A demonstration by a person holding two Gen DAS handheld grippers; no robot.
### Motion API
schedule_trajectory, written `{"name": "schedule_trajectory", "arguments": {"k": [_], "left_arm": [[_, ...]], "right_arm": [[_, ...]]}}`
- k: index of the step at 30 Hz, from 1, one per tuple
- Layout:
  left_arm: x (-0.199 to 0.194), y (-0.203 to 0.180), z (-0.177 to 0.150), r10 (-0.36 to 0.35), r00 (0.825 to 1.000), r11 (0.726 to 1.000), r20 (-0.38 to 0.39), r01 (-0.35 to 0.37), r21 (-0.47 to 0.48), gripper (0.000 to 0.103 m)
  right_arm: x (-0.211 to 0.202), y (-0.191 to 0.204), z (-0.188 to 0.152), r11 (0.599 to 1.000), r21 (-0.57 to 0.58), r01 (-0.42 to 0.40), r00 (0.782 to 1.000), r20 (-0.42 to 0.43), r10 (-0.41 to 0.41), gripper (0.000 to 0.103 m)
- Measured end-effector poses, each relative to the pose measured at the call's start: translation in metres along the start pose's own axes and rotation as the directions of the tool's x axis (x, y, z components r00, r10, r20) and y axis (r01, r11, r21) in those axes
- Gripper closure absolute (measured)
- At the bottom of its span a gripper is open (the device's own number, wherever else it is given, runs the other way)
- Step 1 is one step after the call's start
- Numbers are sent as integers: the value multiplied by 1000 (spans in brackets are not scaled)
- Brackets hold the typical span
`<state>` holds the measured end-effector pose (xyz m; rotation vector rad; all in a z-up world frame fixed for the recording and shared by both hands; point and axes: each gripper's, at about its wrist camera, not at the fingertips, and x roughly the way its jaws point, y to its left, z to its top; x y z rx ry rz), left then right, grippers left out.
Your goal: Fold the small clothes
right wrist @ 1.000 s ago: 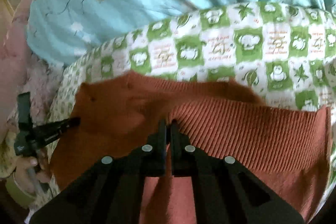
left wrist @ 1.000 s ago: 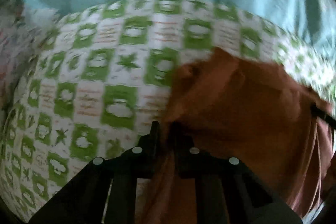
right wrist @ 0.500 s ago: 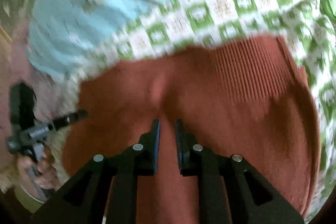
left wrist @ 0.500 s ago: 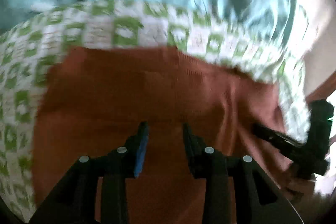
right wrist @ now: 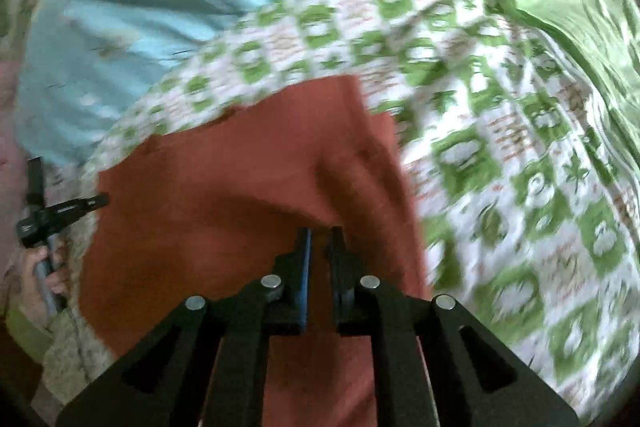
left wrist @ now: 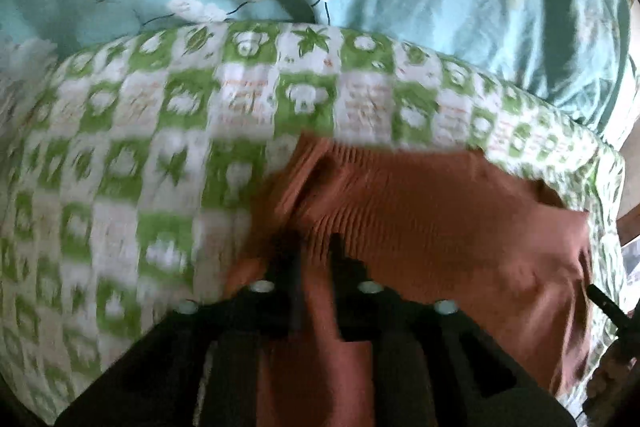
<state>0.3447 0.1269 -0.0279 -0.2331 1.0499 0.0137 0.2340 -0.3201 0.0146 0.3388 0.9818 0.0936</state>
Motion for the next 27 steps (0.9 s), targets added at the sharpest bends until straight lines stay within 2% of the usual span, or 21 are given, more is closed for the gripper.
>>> {"name": "schedule_trajectory", "arguments": {"k": [1, 2, 4, 7, 10, 12, 15, 16, 18, 21, 24, 27], "left_arm": [[-9, 1, -10, 8, 1000, 1000, 4, -8, -12, 60], [-19, 1, -24, 3, 1000, 1000, 9, -2, -26, 57], [-31, 4, -47, -36, 999, 997, 4, 36, -61, 56], [-56, 5, -96, -80, 996, 991, -24, 77, -108, 54], [-58, 13, -134, -38, 997, 994, -70, 30, -109, 53], [-63, 32, -151, 0, 995, 991, -99, -13, -132, 53], [-70, 51, -170, 16, 993, 980, -113, -38, -194, 51], [-75, 55, -175, 18, 993, 976, -113, -42, -213, 47], [-85, 60, -183, -19, 994, 967, -110, -10, -256, 46], [-101, 64, -201, -60, 993, 959, -106, 28, -281, 45], [-97, 45, -212, -87, 990, 959, -114, 53, -280, 41], [-98, 32, -221, -126, 985, 950, -121, 84, -302, 33]], "right_arm": [[-7, 7, -5, 1000, -16, -14, 1000, -1, 14, 93], [-12, 15, -10, 999, -32, -29, 1000, -5, 29, 93], [-23, 19, -25, 997, -52, -52, 998, -25, 51, 89], [-26, 19, -54, 997, -67, -48, 995, -90, 42, 83], [-35, -1, -83, 997, -57, 43, 991, -122, -50, 84], [-45, -15, -93, 998, -19, 63, 991, -121, -65, 84], [-60, -26, -101, 985, -15, 169, 978, -120, -170, 82], [-66, -30, -102, 986, 10, 166, 979, -118, -164, 82], [-76, -32, -103, 991, 54, 126, 987, -103, -120, 82], [-87, -17, -104, 994, 38, 99, 993, -69, -96, 81], [-87, 1, -111, 998, 28, 49, 997, -63, -47, 72], [-81, 21, -119, 1000, 7, 10, 997, -72, -9, 70]]}}
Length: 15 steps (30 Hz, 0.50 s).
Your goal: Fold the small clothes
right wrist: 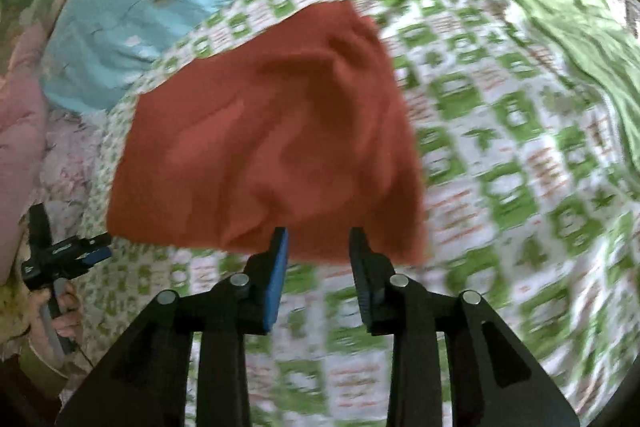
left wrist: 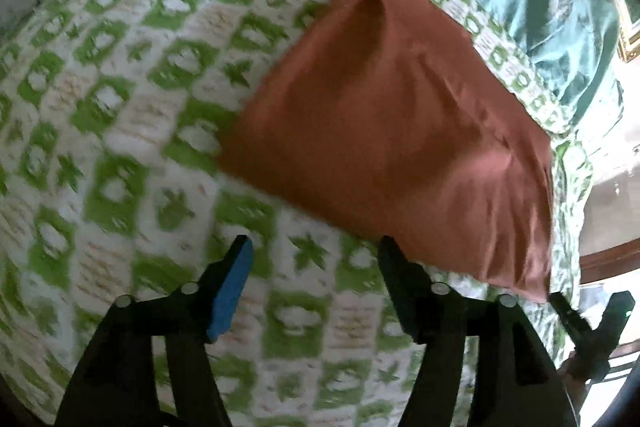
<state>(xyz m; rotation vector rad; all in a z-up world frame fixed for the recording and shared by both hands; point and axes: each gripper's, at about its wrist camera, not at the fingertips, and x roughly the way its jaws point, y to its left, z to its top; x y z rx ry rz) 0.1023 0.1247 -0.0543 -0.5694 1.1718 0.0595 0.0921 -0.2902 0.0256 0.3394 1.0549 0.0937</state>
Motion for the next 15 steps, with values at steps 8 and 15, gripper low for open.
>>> {"name": "schedule_trajectory", "arguments": {"k": [8, 15], "left_arm": [[16, -9, -10, -70, 998, 995, -4, 70, -74, 28], [35, -2, 11, -153, 987, 965, 48, 160, -206, 22]], "right_arm": [[15, 31, -19, 998, -30, -61, 997, -43, 60, 68], [20, 43, -16, 995, -42, -86, 995, -52, 83, 66]]}}
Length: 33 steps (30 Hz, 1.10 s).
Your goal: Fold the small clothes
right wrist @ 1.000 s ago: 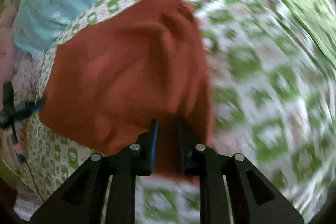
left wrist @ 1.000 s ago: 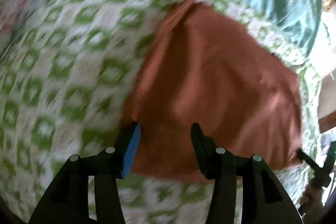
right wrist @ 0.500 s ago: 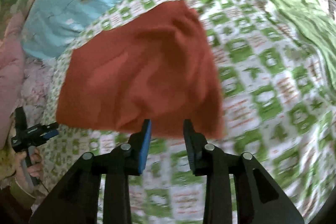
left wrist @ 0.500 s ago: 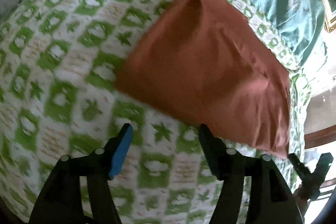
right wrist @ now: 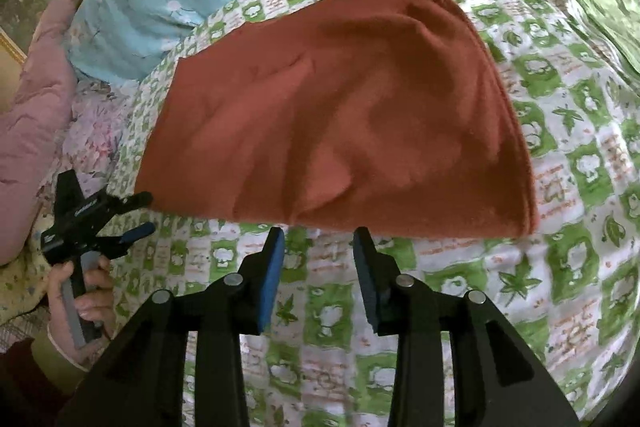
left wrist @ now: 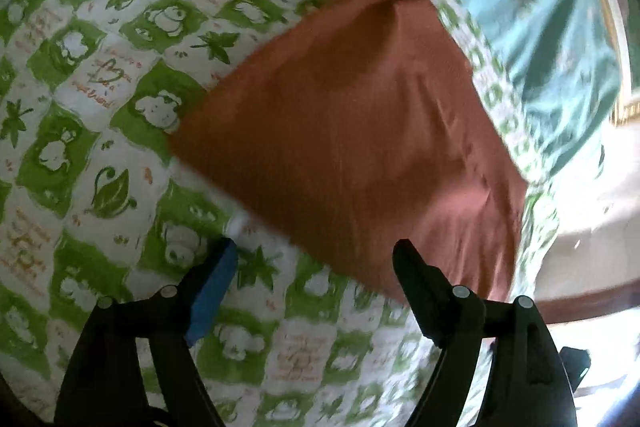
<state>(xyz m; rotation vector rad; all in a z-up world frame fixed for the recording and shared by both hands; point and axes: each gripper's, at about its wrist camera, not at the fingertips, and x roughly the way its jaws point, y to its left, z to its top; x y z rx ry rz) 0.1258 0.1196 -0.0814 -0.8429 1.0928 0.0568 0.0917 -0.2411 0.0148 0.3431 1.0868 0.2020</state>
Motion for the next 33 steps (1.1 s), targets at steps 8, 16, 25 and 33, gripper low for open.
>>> {"name": "schedule_trajectory", "arguments": {"k": [8, 16, 25, 33], "left_arm": [[14, -15, 29, 44, 996, 999, 80, -44, 7, 22], [16, -57, 47, 146, 978, 971, 146, -171, 170, 88], [1, -169, 3, 86, 965, 821, 247, -209, 532, 91], [66, -230, -77, 107, 979, 562, 173, -203, 802, 97]], "right_arm": [[7, 6, 10, 1000, -13, -11, 1000, -6, 11, 64], [10, -7, 31, 1000, 18, -13, 1000, 9, 13, 64], [15, -35, 68, 994, 100, -33, 999, 39, 29, 64], [19, -52, 104, 979, 167, -118, 993, 41, 113, 63]]}}
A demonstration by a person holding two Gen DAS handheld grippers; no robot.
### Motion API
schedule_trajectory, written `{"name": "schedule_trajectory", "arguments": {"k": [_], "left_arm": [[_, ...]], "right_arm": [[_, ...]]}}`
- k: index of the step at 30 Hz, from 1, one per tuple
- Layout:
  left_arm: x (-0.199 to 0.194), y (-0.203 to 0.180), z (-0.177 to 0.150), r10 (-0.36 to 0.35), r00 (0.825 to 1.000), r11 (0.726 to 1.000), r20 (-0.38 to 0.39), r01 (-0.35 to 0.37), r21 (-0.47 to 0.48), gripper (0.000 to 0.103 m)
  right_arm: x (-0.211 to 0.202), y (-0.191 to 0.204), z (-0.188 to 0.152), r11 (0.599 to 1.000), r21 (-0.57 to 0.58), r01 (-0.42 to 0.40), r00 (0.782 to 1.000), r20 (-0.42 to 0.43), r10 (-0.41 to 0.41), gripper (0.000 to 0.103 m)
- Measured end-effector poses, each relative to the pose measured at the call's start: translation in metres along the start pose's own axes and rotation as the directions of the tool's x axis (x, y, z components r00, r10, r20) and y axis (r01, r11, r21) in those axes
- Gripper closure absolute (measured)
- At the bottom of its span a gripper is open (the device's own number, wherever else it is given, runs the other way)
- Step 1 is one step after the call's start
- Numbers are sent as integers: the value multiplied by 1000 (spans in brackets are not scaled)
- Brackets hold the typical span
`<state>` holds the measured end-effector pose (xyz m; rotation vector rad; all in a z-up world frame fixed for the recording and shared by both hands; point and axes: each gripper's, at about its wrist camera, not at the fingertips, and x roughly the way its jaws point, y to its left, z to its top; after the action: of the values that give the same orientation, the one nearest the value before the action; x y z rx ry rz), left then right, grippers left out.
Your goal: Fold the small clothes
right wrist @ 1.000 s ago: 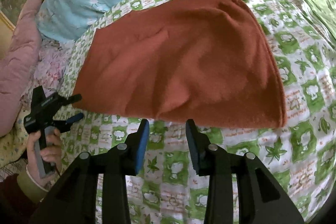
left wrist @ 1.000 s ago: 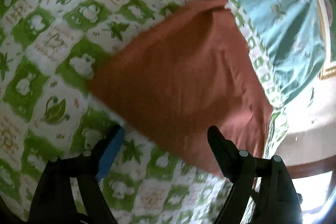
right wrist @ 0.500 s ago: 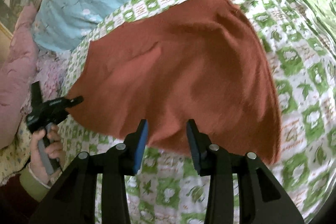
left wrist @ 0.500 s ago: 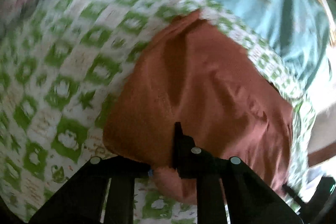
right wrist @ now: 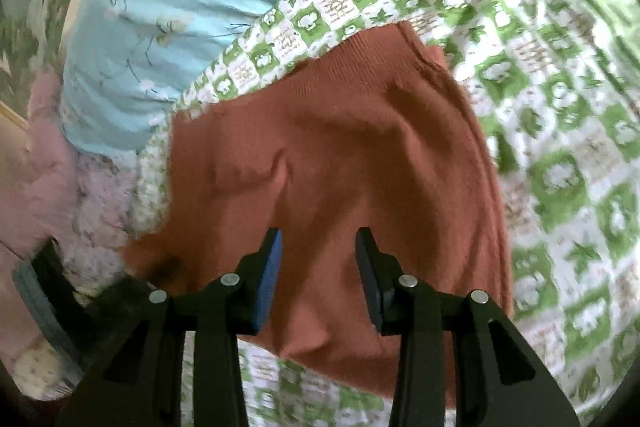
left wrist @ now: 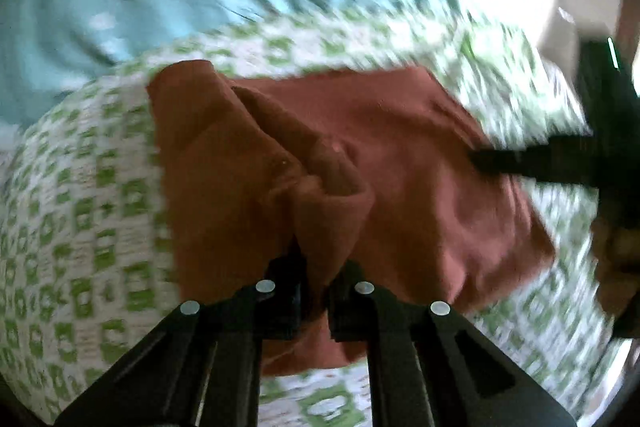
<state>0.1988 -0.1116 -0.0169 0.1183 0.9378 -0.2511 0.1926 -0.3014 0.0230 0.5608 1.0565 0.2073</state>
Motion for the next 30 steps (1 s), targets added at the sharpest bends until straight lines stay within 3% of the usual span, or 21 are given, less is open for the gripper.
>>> {"name": "schedule_trajectory", "arguments": {"k": [4, 9, 17, 18, 21, 30], "left_arm": [[17, -8, -8, 5, 999, 1000, -36, -4, 25, 97], [10, 1, -6, -13, 999, 1000, -34, 13, 12, 97], [6, 5, -5, -25, 999, 1000, -35, 25, -10, 97], [6, 6, -5, -26, 999, 1000, -35, 26, -14, 97], [1, 8, -4, -41, 999, 999, -34, 40, -33, 97], [-20, 1, 0, -139, 990, 989, -26, 138, -56, 97]], "right_arm": [[24, 2, 19, 992, 46, -114, 991, -65, 117, 54], [77, 41, 39, 980, -53, -194, 967, -180, 182, 52], [157, 109, 69, 949, -175, -260, 938, -279, 206, 48], [164, 117, 73, 945, -194, -265, 937, -285, 204, 50], [183, 127, 78, 949, -213, -233, 936, -315, 159, 84], [138, 128, 78, 939, -261, -225, 957, -239, 163, 92]]}}
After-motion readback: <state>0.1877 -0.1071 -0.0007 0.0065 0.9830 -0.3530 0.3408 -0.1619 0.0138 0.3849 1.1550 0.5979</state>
